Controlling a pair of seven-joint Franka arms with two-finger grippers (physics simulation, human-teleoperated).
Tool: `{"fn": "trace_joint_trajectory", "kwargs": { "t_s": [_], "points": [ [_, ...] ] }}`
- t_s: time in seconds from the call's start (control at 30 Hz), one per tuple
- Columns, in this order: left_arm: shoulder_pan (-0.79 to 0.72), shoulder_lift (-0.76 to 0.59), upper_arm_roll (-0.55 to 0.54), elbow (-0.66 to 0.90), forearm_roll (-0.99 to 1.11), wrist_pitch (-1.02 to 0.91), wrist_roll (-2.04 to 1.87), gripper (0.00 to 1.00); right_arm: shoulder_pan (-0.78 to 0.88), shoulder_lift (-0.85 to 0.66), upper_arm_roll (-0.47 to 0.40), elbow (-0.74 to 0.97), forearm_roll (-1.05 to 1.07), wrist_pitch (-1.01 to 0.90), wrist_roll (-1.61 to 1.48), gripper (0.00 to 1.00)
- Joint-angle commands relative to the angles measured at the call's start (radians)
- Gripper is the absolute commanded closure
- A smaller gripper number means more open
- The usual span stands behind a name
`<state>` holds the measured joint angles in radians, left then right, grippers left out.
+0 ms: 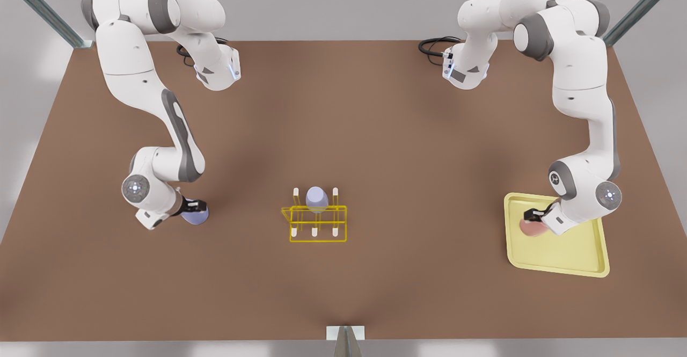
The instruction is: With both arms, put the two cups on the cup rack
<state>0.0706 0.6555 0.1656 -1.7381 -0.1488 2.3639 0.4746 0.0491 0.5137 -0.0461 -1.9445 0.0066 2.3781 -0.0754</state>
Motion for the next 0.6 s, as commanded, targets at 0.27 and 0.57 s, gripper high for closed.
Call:
{"fn": "trace_joint_trajectory", "kwargs": {
  "t_s": [0.27,0.57],
  "points": [
    [0.0,-0.017,-0.001,0.005,-0.009,-0.006,0.084,0.18,0.0,-0.027,0.011,-0.077,0.024,0.081,-0.009,0.0],
    [-0.037,-0.105,-0.012,0.006,-0.009,-0.149,-0.083,0.2,-0.002,-0.024,0.011,-0.073,0.024,0.081,-0.009,0.0]
  ]
}}
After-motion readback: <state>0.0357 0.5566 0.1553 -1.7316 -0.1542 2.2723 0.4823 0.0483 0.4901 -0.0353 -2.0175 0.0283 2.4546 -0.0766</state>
